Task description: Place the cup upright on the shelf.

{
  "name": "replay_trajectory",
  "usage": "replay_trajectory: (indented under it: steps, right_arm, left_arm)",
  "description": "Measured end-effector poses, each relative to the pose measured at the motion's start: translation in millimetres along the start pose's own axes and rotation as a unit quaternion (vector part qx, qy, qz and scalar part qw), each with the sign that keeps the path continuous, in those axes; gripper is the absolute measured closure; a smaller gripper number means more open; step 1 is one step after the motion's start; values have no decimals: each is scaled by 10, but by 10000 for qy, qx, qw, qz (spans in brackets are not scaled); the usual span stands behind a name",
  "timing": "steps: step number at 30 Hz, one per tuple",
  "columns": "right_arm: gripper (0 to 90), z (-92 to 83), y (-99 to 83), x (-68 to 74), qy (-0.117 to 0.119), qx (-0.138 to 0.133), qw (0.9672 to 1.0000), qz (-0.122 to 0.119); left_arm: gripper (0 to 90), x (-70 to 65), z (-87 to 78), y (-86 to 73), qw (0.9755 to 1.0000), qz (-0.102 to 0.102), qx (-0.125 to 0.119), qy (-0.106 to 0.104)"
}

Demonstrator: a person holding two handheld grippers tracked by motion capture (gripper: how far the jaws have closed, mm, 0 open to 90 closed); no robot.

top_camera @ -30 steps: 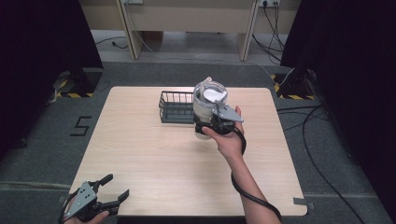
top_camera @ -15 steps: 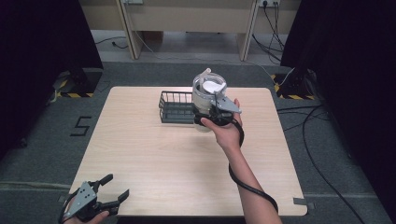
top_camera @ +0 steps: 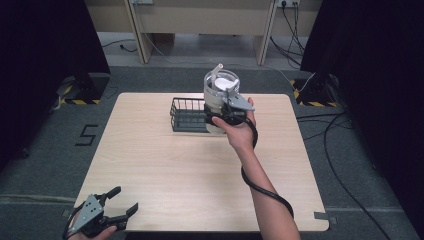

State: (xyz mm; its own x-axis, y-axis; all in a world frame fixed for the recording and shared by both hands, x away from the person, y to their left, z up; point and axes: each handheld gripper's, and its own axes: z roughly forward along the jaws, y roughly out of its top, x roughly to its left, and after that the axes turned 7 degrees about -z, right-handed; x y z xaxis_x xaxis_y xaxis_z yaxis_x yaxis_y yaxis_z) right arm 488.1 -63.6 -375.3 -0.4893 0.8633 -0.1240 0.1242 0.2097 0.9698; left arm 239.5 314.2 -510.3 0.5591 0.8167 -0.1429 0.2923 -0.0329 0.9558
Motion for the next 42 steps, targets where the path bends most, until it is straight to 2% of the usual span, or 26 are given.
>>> replay_trajectory:
  steps: [13, 26, 42]
  right_arm:
    - [98, 235, 161, 5, -36, 3, 10000, -40]
    - [98, 469, 301, -63, -151, -27, 9998, 124]
    - [98, 769, 334, -66, -253, 61, 9995, 204]
  left_arm:
    - [145, 8, 0, -4, 10000, -32, 2, 4]
    - [146, 18, -1, -6, 10000, -55, 1, 17]
    - [146, 28, -5, -7, 10000, -49, 0, 24]
